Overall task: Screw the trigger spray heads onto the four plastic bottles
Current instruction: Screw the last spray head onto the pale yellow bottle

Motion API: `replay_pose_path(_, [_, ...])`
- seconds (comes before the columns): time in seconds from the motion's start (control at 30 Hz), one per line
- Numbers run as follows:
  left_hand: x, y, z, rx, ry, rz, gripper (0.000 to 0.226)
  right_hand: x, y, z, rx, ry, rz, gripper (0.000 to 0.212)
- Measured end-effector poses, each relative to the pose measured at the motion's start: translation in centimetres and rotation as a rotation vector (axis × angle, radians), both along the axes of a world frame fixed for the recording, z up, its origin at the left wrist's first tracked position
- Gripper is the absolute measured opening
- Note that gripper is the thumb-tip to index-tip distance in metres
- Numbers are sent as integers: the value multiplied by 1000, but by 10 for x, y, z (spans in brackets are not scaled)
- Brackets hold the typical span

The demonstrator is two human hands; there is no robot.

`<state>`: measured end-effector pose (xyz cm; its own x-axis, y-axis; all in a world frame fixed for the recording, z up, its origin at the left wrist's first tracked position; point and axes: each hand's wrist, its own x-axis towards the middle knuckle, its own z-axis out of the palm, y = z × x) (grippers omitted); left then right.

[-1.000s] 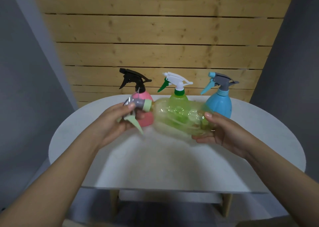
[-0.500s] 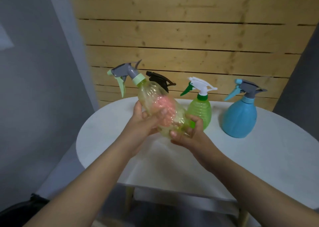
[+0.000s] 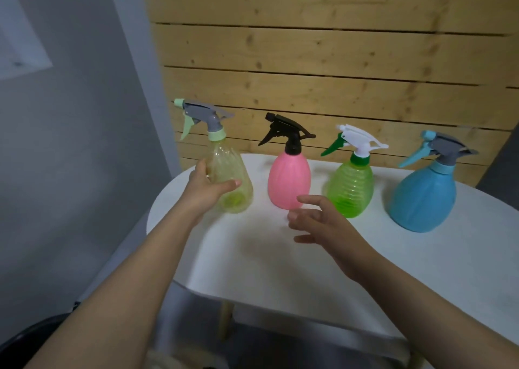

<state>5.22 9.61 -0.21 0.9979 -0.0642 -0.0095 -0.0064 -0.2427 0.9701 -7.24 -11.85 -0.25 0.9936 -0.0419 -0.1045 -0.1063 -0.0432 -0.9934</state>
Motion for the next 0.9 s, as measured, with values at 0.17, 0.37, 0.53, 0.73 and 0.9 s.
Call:
replay_pose_path(0.17, [21,-15,-5,58,-21,12,77,2,-4,-1,-3,16,-14,31])
replay_pose_path(0.37, [31,-24,-10,74,-15,0,80,7,-12,0,0,31,-72,27])
replay_pose_path(0.53, [29,-25,-12,128,-22,1,85,8,-16,3,-2,47,-104,25])
replay_pose_path(0.73, [21,-26,-9,141,-46,-9,95,4,-20,11,2,46,-122,22])
replay_pose_path(0.9, [4,-34,1,223,-202,128,86,-5,-25,38,-8,-6,-128,20])
